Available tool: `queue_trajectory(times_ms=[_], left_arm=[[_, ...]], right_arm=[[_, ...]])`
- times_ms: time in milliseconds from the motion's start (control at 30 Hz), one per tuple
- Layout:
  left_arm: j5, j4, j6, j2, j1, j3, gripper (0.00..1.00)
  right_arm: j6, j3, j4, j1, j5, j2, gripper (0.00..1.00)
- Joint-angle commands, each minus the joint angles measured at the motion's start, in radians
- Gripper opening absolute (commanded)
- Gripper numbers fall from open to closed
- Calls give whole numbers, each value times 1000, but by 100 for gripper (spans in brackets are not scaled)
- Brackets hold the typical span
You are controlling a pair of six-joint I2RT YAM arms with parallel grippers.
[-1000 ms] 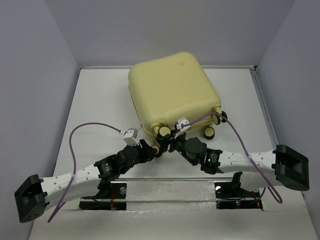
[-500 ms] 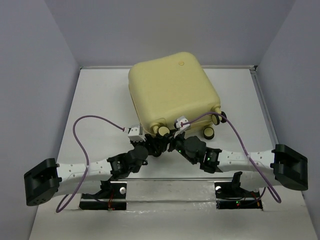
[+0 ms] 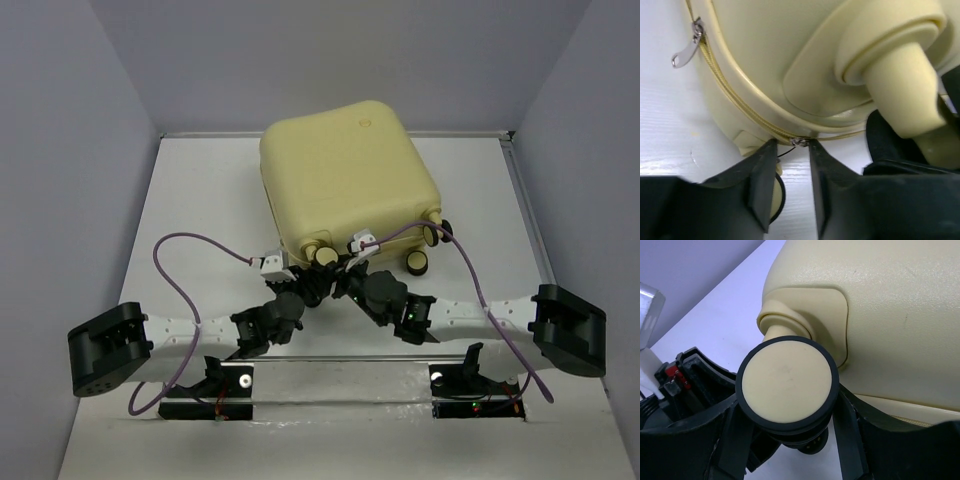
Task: Pack the luggage
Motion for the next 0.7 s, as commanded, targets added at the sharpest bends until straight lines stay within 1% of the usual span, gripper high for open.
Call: queue_trajectory(times_ms=[0,100,133,200,233,300,333,400,433,500,533,567,600,633,667], left_arm=[[-71,193,71,-3,-8,60,34],[-74,204,68,0,-8,71,29],[-66,210,67,8,-8,72,21],[-65,218,65,16,-10,72,16],[-68,218,60,16,-11,66,10],[-82,214,59,4,-11,55,6],[-88,201,59,-7,-11,51,6],[-111,126,48,-68,-10,36,6],[-115,102,48,-69,-10,35,6],[-137,-8,36,-143,-10,11,6],[-158,-115,-1,-209,-10,-7,6],[-158,-116,-1,-245,-10,-18,6],[-177,-230,-57,-330,-8,-30,6],[-187,-284,-84,-379,-8,-44,6],[-204,-390,-143,-427,-7,-70,6]], right_arm=[[40,66,135,49,-80,23,8],[47,63,155,58,-80,32,7],[47,63,157,58,-78,34,7],[46,61,158,68,-75,32,7],[43,57,161,68,-64,29,7],[44,46,166,68,-57,17,7],[44,34,168,68,-55,2,7],[46,17,159,68,-34,-26,7],[46,17,154,68,-34,-26,7],[49,-9,143,68,-12,-60,7],[50,-29,132,68,6,-87,7],[49,-38,132,68,15,-101,7],[52,-49,125,68,26,-115,7],[51,-60,125,68,38,-129,7],[51,-80,123,68,51,-156,7]])
